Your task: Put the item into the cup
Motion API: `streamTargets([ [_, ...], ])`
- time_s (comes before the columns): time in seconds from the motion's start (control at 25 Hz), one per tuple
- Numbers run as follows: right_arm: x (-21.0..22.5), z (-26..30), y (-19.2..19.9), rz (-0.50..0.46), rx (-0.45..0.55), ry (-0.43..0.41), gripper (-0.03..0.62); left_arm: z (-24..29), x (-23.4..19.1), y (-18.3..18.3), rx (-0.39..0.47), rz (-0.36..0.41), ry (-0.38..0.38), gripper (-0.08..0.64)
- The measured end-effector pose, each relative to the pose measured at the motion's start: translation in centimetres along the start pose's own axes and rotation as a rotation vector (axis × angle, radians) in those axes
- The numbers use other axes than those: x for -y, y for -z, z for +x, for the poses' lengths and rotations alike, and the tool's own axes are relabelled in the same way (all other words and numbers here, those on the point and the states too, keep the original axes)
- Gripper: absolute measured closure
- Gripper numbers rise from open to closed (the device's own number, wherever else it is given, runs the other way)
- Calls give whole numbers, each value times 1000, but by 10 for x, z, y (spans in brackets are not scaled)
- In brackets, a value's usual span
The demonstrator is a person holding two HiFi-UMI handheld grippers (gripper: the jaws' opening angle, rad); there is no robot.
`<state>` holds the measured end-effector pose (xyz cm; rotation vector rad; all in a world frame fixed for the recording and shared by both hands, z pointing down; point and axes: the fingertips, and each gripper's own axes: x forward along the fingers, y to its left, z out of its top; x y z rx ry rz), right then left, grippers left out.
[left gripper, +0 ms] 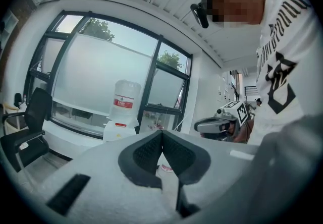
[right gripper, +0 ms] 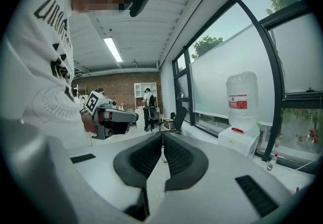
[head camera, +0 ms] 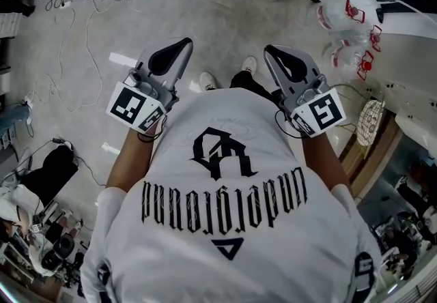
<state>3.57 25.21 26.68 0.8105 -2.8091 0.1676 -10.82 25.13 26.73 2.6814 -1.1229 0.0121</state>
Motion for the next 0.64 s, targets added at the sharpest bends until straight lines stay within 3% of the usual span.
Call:
streamTargets([
  [0.64,-30,1,2,-4,-13,27,568,-21,3,6,8,-20,35,548],
])
